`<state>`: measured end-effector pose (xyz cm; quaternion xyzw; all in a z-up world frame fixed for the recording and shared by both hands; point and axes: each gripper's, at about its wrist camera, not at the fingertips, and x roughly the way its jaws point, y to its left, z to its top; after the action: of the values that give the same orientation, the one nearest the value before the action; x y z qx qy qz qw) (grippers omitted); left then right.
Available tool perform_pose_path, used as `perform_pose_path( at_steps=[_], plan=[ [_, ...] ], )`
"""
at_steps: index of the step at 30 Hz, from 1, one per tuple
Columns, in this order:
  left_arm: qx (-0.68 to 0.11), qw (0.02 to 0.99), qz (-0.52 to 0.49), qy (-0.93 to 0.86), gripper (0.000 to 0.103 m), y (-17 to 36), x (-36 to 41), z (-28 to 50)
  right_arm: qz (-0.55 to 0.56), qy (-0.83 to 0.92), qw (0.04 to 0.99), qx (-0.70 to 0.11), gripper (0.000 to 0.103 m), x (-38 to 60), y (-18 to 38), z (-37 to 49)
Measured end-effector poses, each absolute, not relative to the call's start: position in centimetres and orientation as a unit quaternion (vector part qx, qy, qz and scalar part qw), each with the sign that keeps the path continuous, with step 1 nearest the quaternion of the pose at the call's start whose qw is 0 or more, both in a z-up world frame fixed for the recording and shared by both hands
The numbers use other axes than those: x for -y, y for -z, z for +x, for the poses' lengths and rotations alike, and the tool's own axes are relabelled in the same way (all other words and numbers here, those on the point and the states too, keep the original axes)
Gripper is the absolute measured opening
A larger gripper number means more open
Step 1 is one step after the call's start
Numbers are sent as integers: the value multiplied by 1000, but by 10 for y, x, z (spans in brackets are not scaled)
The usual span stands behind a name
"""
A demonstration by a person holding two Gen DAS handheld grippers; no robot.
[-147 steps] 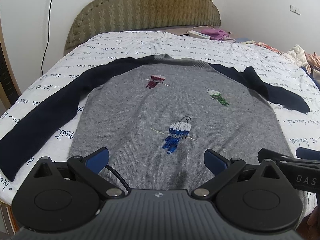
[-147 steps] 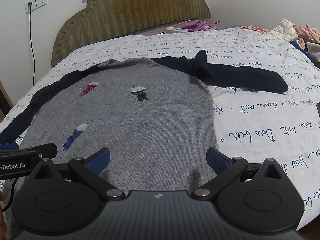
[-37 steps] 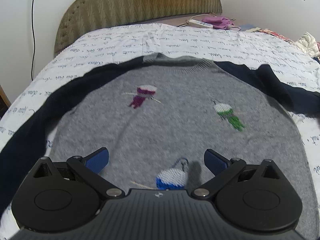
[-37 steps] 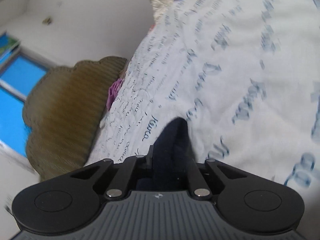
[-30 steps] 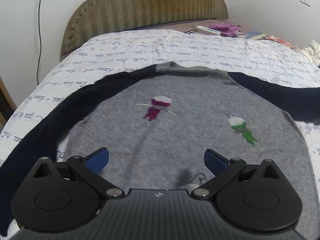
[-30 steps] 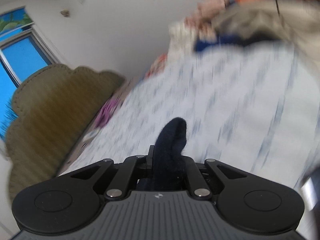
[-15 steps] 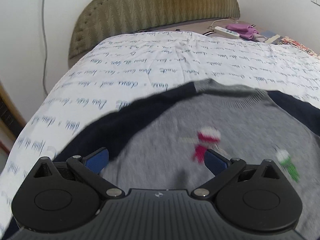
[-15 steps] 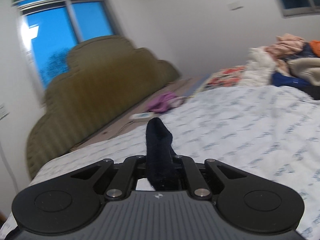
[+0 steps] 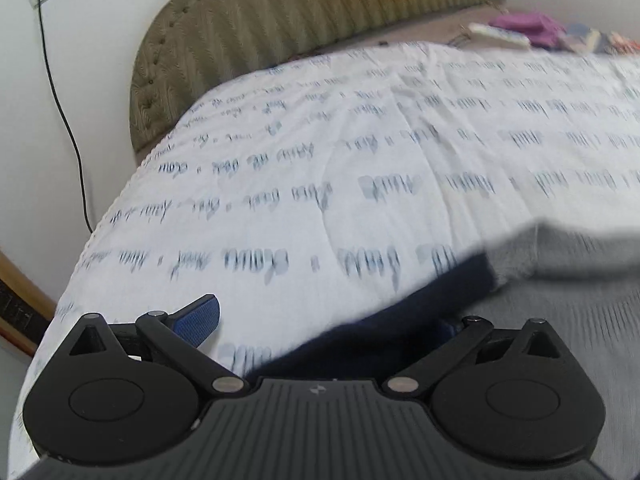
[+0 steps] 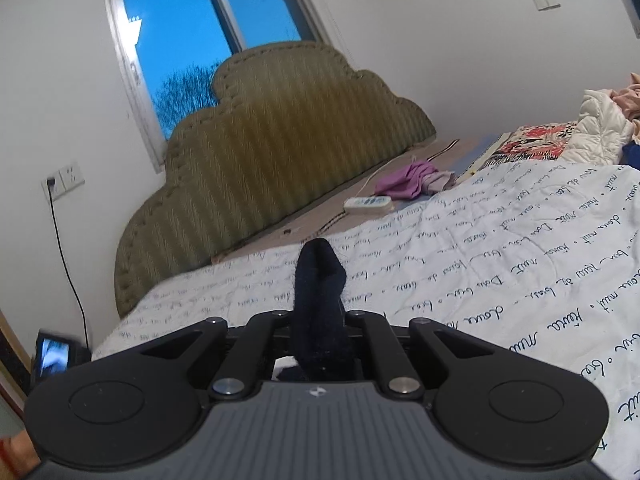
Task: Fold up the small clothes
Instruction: 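Lift the navy sleeve and carry it across the sweater body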
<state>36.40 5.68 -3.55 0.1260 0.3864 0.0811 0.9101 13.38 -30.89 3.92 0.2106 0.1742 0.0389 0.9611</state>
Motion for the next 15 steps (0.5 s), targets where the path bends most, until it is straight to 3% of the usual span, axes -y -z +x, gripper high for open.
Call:
perform_pose_path(
  at_steps=[4, 7, 15],
  plan=[
    [-387, 913, 74, -105, 102, 36, -72, 397, 206, -43, 960, -187, 7, 303, -35, 138],
    [-390, 910, 75, -122, 93, 35, -73, 402, 203, -38, 961, -181, 7, 298, -35, 139],
    [-330, 938, 77, -77, 103, -12, -62, 311, 168, -24, 969, -181, 7, 273, -33, 145]
  ],
)
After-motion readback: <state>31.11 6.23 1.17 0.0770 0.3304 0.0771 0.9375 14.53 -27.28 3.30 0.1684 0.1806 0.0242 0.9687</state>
